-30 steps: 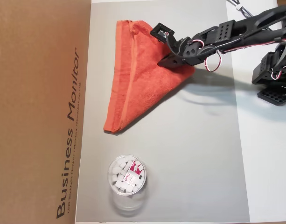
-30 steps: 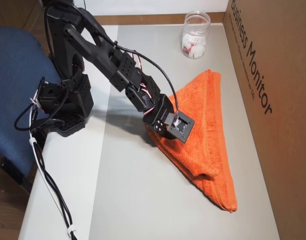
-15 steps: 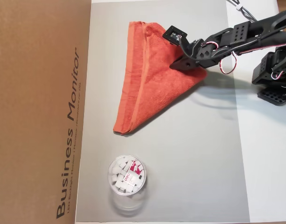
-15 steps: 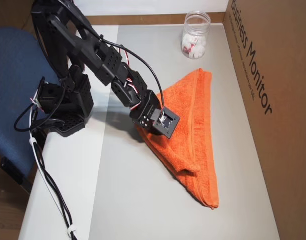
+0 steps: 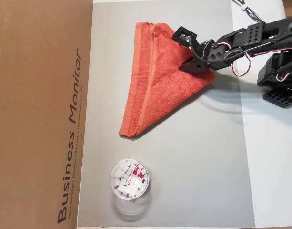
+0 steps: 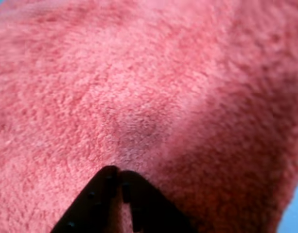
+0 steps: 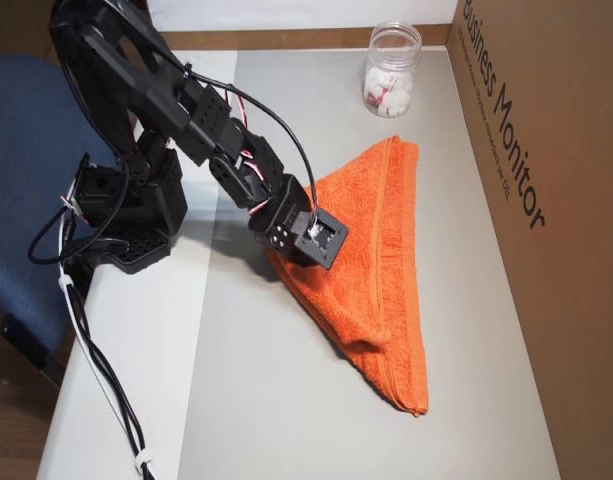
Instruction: Fold the blanket.
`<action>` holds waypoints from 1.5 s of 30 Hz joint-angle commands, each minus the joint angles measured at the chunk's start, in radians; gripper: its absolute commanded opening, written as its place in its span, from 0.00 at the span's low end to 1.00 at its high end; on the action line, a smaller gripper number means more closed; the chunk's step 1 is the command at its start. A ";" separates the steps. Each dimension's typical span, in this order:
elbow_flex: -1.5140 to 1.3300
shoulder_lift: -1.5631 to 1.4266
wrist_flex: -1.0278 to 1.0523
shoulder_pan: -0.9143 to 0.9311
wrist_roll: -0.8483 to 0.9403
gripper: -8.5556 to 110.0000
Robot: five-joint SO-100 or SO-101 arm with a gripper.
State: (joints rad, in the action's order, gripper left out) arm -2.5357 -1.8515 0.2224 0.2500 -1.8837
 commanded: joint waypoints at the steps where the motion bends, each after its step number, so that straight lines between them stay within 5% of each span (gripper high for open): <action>1: 0.032 -0.072 0.002 0.026 0.164 0.07; 9: 0.029 -0.285 0.002 0.064 0.506 0.07; 27: 0.037 -0.657 0.014 0.018 0.511 0.07; 45: 0.123 -0.937 0.755 -0.224 0.360 0.07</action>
State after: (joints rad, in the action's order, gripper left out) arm -2.4390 -2.7428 0.9127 0.0598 -1.5171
